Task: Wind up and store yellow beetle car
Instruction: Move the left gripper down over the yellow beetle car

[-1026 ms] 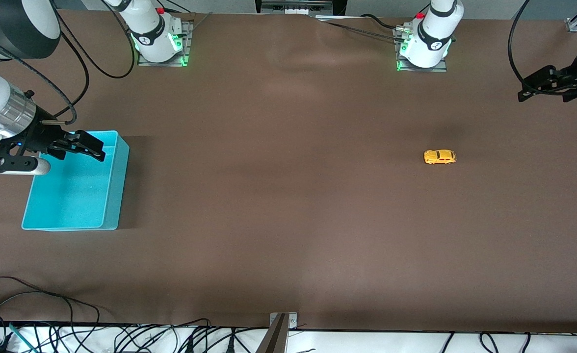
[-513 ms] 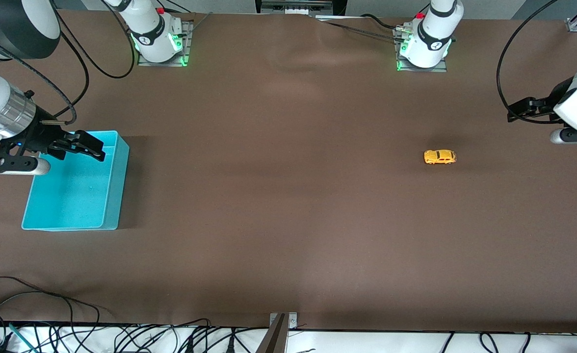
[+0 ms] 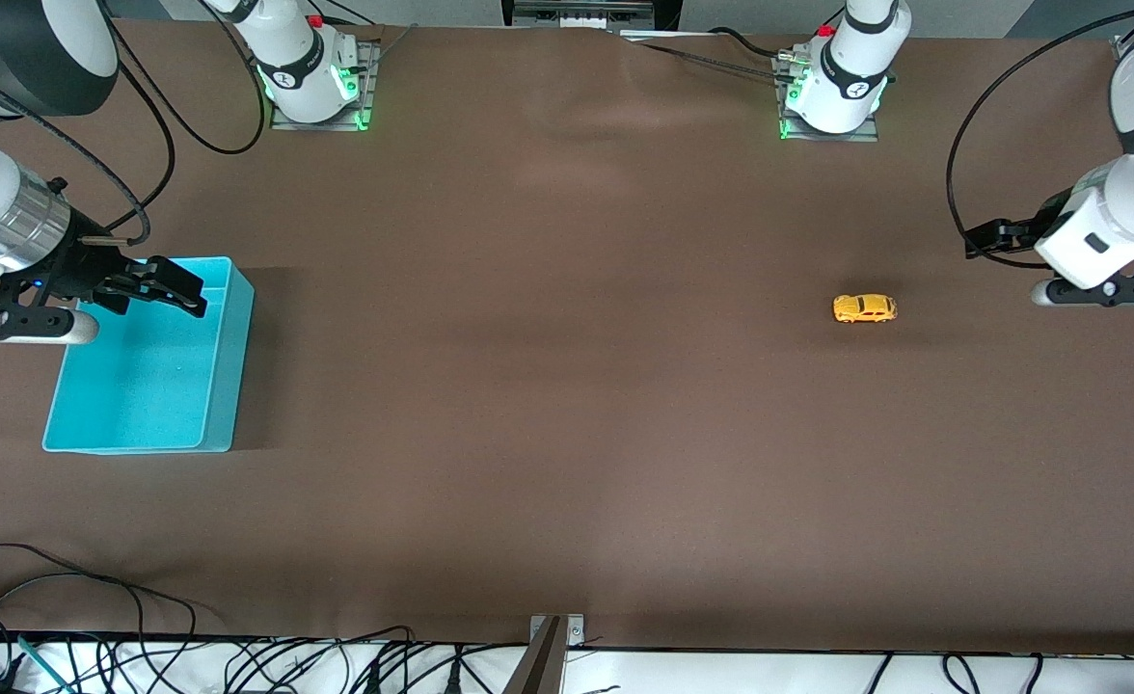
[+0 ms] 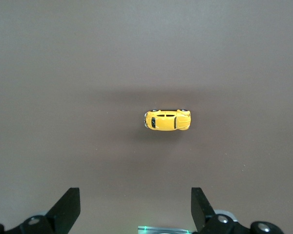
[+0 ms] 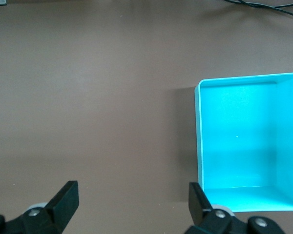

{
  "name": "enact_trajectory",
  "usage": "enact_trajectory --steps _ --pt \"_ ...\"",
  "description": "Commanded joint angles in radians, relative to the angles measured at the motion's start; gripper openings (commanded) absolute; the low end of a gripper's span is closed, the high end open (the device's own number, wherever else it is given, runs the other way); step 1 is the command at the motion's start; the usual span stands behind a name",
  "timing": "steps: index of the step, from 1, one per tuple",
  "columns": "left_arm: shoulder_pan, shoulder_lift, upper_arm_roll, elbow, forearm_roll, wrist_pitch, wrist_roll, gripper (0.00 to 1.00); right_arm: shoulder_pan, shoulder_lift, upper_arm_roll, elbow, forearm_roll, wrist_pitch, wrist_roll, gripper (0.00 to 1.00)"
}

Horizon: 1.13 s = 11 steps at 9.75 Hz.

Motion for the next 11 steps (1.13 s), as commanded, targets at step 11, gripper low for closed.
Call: enact_trajectory --steps 11 --pt "0.005 0.022 -0.004 -0.524 -0.067 0.655 0.365 1.00 -0.003 -0.007 -0.004 0.005 0.026 -0.023 0.006 1.00"
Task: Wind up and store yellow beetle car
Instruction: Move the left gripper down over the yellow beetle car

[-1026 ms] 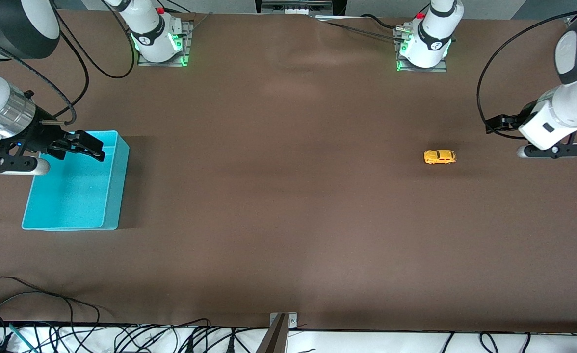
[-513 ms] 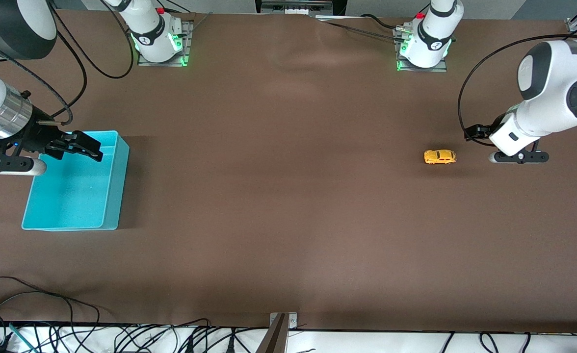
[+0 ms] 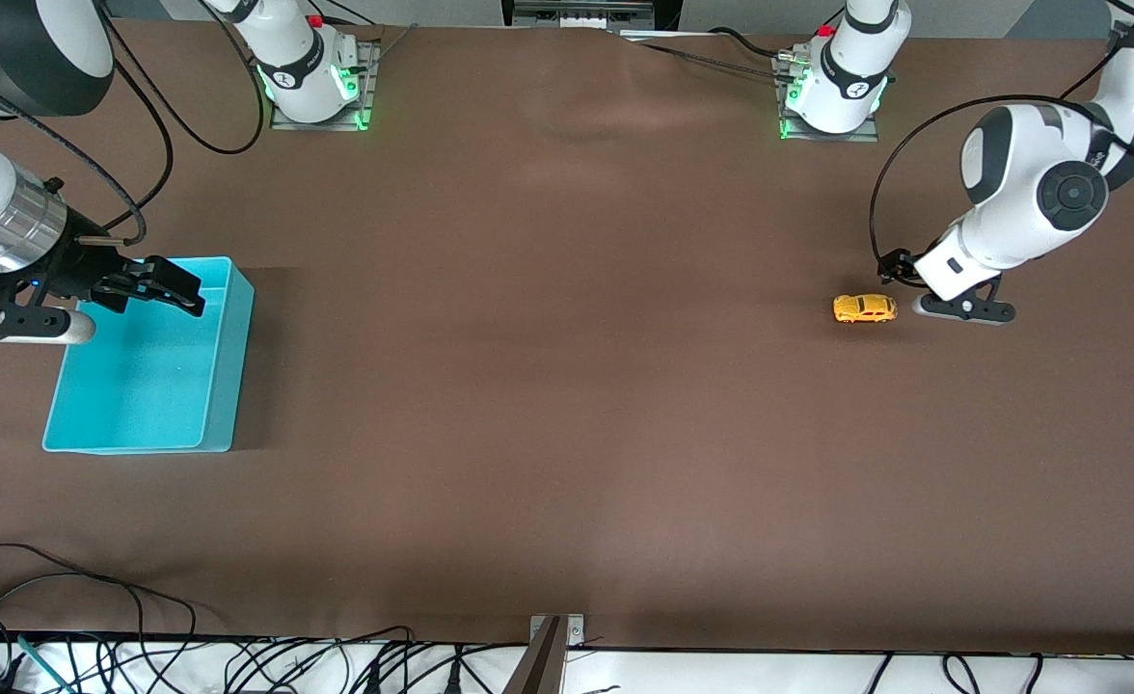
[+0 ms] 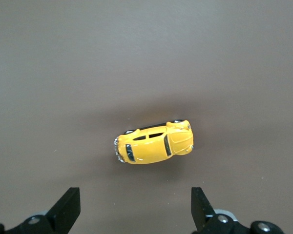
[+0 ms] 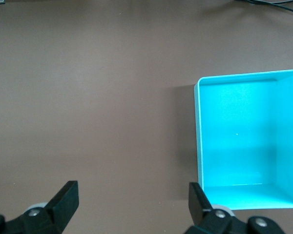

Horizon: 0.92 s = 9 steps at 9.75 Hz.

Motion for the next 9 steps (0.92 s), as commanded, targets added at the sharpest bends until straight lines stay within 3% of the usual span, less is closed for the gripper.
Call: enact_trajectory --steps 1,4,9 --pt "0.008 0.012 -0.001 -0.026 -0.049 0.036 0.230 1.00 -0.002 -0.007 0.001 0.005 0.021 -0.015 0.006 1.00" --pt "0.029 0.060 -0.001 -0.024 -0.077 0.067 0.498 1.00 -0.002 -0.007 0.003 0.005 0.022 -0.014 0.007 1.00" --pt "0.038 0.176 -0.001 -0.023 -0.089 0.278 1.079 1.00 -0.002 -0.006 0.004 0.003 0.022 -0.014 0.007 1.00"
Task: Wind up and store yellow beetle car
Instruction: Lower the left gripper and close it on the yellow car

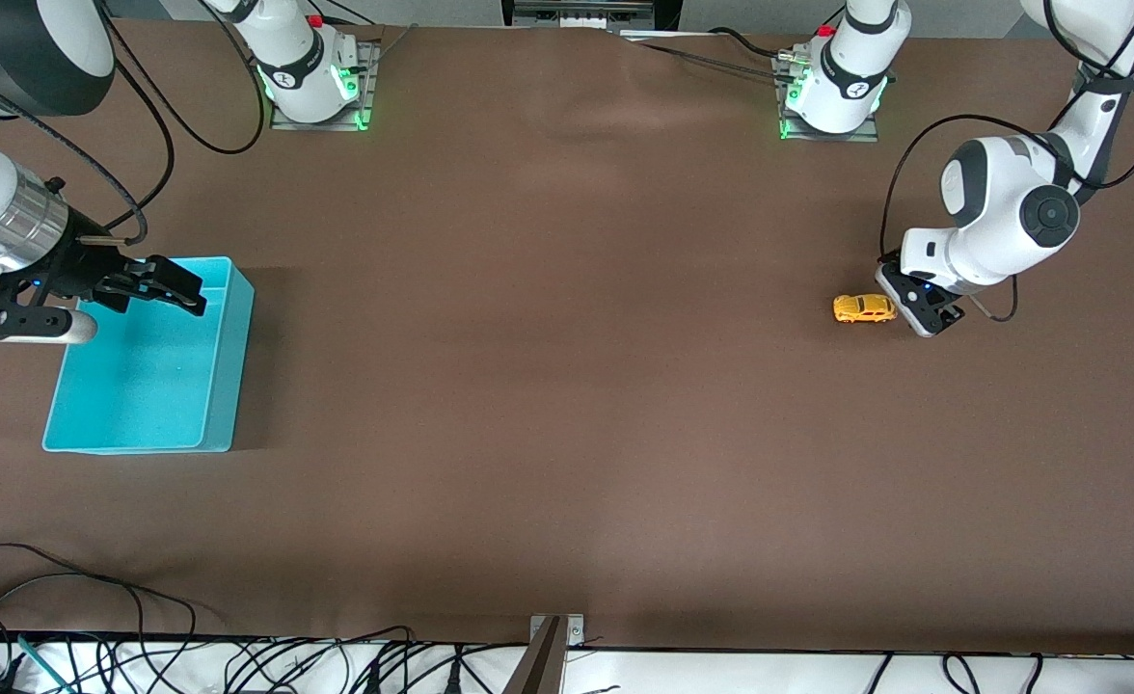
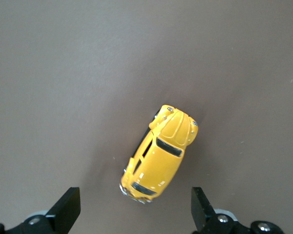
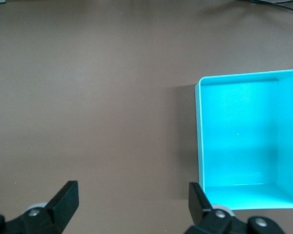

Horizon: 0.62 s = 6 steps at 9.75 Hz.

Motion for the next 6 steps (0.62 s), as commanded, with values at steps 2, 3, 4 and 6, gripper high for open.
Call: enact_trajectory --steps 2,3,4,6 --pt "-0.005 0.051 -0.004 0.004 -0.018 0.038 0.207 0.99 -0.002 -0.006 0.001 0.003 0.020 -0.016 0.009 1.00" --pt "-0.005 0.054 -0.005 0.003 -0.029 0.038 0.258 0.99 -0.002 -0.004 0.001 0.003 0.020 -0.015 0.007 1.00" --pt "-0.005 0.054 -0.005 -0.011 -0.031 0.038 0.269 1.00 -0.002 -0.004 0.001 0.003 0.020 -0.016 0.009 1.00" --pt "-0.008 0.054 -0.007 -0.019 -0.029 0.039 0.269 0.99 -0.002 -0.004 0.001 0.002 0.020 -0.016 0.007 1.00"
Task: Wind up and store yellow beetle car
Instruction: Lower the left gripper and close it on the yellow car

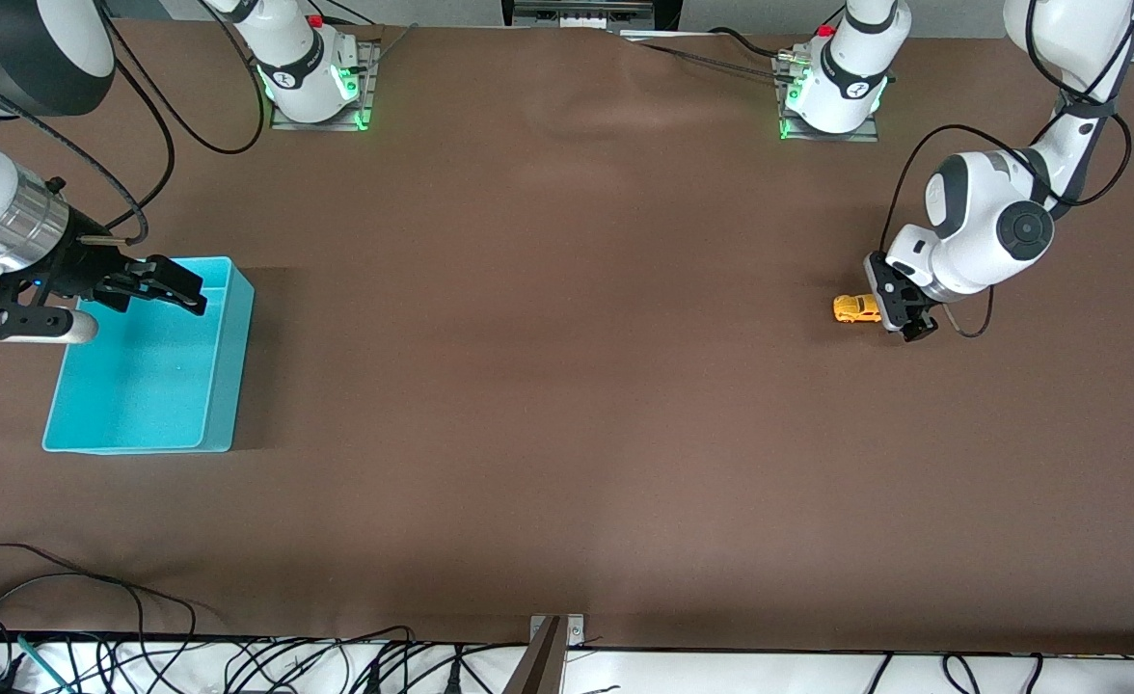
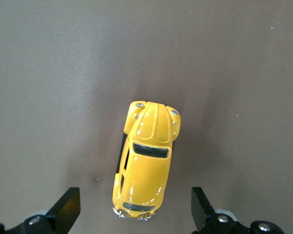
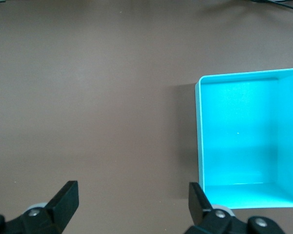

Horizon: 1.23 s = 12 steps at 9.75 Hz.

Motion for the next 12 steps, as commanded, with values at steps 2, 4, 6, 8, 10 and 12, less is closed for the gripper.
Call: enact_trajectory --steps 2,4,6,8,10,12 --pt "-0.007 0.008 -0.038 -0.010 -0.028 0.021 0.043 0.86 -0.002 -0.004 0.001 0.002 0.021 -0.012 0.007 1.00" --pt "-0.007 0.015 -0.043 -0.011 -0.028 0.039 0.053 0.83 -0.002 -0.004 0.001 0.002 0.020 -0.012 0.007 1.00" --pt "-0.006 0.024 -0.041 -0.011 -0.028 0.042 0.079 0.81 -0.002 -0.004 0.001 0.002 0.021 -0.012 0.007 1.00" --pt "-0.006 0.025 -0.041 -0.011 -0.015 0.056 0.093 0.61 -0.002 -0.004 0.001 0.002 0.020 -0.012 0.007 1.00" --pt "-0.006 0.024 -0.043 -0.010 -0.026 0.064 0.266 0.33 -0.002 -0.004 0.001 0.002 0.021 -0.012 0.007 1.00" --pt "-0.006 0.021 -0.041 -0.008 -0.028 0.064 0.267 0.26 -0.002 -0.003 0.001 0.002 0.021 -0.012 0.007 1.00"
